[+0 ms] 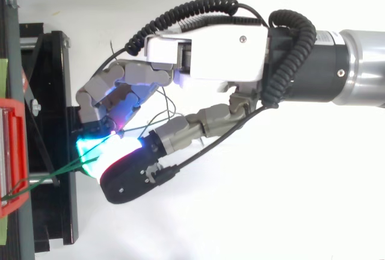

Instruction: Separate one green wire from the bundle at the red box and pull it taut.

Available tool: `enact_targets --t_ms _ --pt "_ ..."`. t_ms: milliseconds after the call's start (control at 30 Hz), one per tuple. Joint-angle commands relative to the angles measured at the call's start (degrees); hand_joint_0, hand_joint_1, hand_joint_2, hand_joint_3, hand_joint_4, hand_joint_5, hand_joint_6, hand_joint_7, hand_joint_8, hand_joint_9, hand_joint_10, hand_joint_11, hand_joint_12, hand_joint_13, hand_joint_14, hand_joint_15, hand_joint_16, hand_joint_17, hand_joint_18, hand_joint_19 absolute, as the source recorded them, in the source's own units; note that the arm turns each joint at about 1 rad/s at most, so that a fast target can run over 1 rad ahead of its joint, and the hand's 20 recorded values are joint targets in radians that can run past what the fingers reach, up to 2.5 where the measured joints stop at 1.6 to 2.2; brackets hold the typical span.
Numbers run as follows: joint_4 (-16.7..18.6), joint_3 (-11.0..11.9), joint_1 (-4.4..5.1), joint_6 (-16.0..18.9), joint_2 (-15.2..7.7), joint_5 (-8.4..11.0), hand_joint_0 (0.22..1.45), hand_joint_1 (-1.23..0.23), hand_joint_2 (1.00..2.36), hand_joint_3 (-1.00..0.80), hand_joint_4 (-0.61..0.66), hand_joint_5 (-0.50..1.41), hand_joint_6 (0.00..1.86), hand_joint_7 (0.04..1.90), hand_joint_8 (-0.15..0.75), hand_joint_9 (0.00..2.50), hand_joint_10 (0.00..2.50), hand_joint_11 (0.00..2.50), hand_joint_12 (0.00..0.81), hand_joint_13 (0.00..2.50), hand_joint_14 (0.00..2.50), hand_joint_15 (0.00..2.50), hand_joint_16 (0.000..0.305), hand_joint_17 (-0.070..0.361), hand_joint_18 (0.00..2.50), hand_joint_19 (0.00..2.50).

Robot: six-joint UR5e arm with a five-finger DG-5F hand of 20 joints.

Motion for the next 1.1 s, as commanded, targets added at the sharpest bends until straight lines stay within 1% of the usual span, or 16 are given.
enact_targets --t_ms 0,100,200,267,300,333,433,567,733,767,833,900,933,967,1000,1067 --pt "0.02 0.01 -0.13 -0.01 -0.05 0.02 0.54 -0.40 1.00 -0.47 0.23 -0.15 0.83 1.10 0.339 0.95 0.02 0.52 0.418 0.63 0.01 0.28 0.063 0.141 0.60 0.33" --pt "0.11 -0.08 -0.13 0.16 -0.58 -0.33 0.58 -0.38 1.01 -0.41 0.22 -0.15 0.82 1.11 0.330 0.95 0.02 0.52 0.408 0.64 0.01 0.29 0.061 0.137 0.60 0.34" --pt "1.25 -0.08 -0.39 0.87 -1.64 -0.50 0.60 -0.48 1.02 -0.26 0.22 -0.16 0.82 1.16 0.332 0.94 0.02 0.54 0.410 0.65 0.01 0.30 0.060 0.136 0.61 0.34" --pt "1.69 0.01 -0.48 1.04 -1.99 -0.86 0.60 -0.52 1.02 -0.21 0.23 -0.17 0.84 1.14 0.333 0.92 0.02 0.57 0.413 0.65 0.01 0.30 0.061 0.137 0.61 0.34" --pt "1.95 -0.08 -0.57 1.13 -2.16 -1.12 0.60 -0.57 1.02 -0.18 0.23 -0.18 0.86 1.11 0.332 0.90 0.02 0.58 0.414 0.65 0.01 0.30 0.061 0.137 0.61 0.34" --pt "2.22 -0.08 -0.57 1.22 -2.16 -1.21 0.59 -0.61 1.02 -0.16 0.24 -0.18 0.86 1.12 0.331 0.89 0.02 0.59 0.413 0.64 0.01 0.31 0.061 0.137 0.61 0.34" --pt "2.48 0.01 -0.65 1.31 -2.16 -1.30 0.60 -0.66 1.03 -0.12 0.22 -0.19 0.88 1.10 0.336 0.88 0.02 0.66 0.412 0.63 0.01 0.31 0.061 0.137 0.61 0.35" --pt "2.48 0.01 -0.83 1.31 -2.16 -1.30 0.61 -0.73 1.03 -0.16 0.21 -0.20 0.88 1.07 0.330 0.87 0.02 0.69 0.412 0.64 0.01 0.34 0.061 0.136 0.62 0.35" --pt "2.57 0.01 -0.92 1.40 -2.16 -1.30 0.68 -0.85 1.01 -0.34 0.20 -0.20 0.89 1.00 0.317 0.85 0.02 0.70 0.405 0.65 0.01 0.33 0.060 0.136 0.64 0.33" --pt "2.39 -0.08 -0.92 1.40 -2.16 -1.30 0.69 -0.87 1.01 -0.42 0.20 -0.20 0.89 1.03 0.316 0.85 0.02 0.70 0.401 0.65 0.01 0.33 0.060 0.135 0.64 0.32" --pt "2.39 0.01 -0.92 1.40 -2.16 -1.30 0.70 -0.87 1.00 -0.49 0.22 -0.20 0.89 1.04 0.314 0.88 0.03 0.71 0.399 0.65 0.01 0.33 0.059 0.133 0.64 0.32" --pt "2.39 0.01 -0.92 1.40 -2.16 -1.30 0.66 -0.86 1.00 -0.50 0.22 -0.19 0.89 1.06 0.312 0.89 0.02 0.72 0.398 0.65 0.01 0.34 0.059 0.132 0.64 0.33" --pt "2.39 0.10 -0.92 1.40 -2.16 -1.30 0.61 -0.80 1.00 -0.50 0.22 -0.18 0.89 1.06 0.314 0.91 0.03 0.70 0.400 0.66 0.01 0.34 0.059 0.132 0.64 0.35" --pt "2.31 0.27 -1.01 1.40 -2.16 -1.21 0.55 -0.71 1.00 -0.50 0.23 -0.18 0.88 1.07 0.326 0.94 0.02 0.71 0.407 0.68 0.01 0.35 0.060 0.135 0.65 0.35" --pt "2.31 0.45 -0.92 1.40 -2.16 -1.21 0.55 -0.69 1.00 -0.50 0.23 -0.18 0.88 1.08 0.325 0.94 0.02 0.70 0.411 0.68 0.01 0.35 0.060 0.136 0.65 0.35" --pt "2.13 0.80 -0.92 1.40 -2.16 -1.30 0.52 -0.54 1.00 -0.50 0.23 -0.17 0.87 1.06 0.334 0.96 0.02 0.69 0.419 0.69 0.01 0.35 0.063 0.142 0.67 0.37"
